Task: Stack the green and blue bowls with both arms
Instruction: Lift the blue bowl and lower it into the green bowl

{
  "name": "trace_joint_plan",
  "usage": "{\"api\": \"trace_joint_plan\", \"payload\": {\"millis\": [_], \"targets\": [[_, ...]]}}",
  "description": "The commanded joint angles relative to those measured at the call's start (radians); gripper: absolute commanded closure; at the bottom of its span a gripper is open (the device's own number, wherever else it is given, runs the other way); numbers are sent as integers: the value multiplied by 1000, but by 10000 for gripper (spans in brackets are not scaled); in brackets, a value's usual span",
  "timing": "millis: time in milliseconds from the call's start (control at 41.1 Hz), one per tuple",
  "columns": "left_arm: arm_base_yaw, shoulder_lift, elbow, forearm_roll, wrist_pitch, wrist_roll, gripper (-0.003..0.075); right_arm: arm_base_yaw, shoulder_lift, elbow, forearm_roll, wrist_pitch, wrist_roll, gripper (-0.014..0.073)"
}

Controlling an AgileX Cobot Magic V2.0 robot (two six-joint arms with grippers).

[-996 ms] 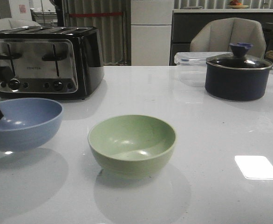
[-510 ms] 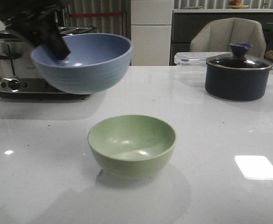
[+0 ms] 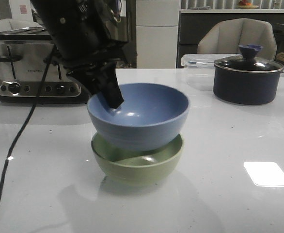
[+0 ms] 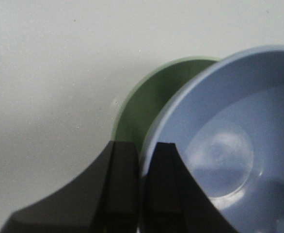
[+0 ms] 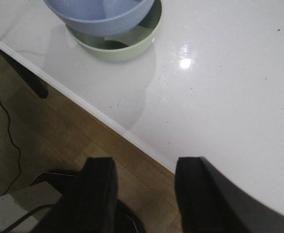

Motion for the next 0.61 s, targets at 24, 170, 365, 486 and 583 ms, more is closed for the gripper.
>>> {"api": "trace_joint_plan", "payload": {"millis": [24,170,365,486,583], "targets": [[-6,-20,-37,-34,-51,0,612,-6,0,-26,2,-60,-1,183],[-6,4,-38,-30,-59,0,486,-6,0,-26,2,-60,-1,183],[-6,6,-42,-30,-57,0,301,-6,0,-26,2,-60,-1,183],[-6,-4,-60,-16,-43,0,293,-6,0,-26,2,-60,-1,183],[-6,-52,-77,21,-32,0,294,-6,0,-26,2,-60,-1,183]]}}
